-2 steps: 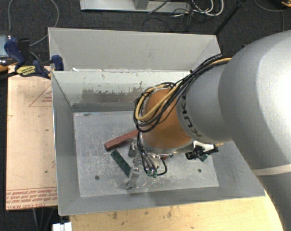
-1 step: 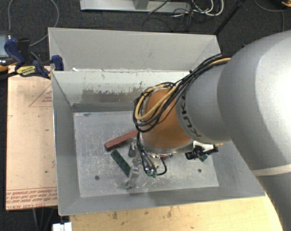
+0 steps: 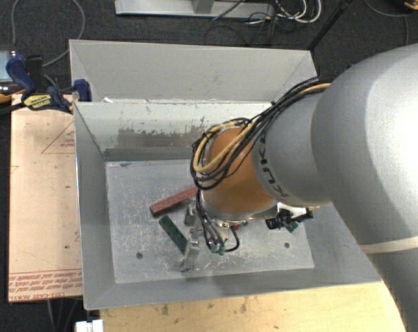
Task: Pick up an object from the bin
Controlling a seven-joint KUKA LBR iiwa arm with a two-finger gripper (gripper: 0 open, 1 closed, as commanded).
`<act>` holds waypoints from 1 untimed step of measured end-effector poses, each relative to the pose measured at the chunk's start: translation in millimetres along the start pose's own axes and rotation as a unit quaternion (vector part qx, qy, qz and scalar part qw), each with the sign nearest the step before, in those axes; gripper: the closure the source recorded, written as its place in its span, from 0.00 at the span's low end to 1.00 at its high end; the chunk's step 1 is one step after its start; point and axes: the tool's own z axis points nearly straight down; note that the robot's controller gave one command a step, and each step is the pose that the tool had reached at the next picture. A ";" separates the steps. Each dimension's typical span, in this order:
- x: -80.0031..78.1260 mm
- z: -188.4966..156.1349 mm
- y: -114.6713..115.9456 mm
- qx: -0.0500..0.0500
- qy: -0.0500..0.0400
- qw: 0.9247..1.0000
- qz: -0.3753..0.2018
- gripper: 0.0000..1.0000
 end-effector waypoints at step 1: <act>-0.3 0.4 0.4 0.000 0.000 1.000 0.000 0.00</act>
Offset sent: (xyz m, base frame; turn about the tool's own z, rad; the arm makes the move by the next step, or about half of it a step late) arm 0.0000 0.0000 0.0000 0.0000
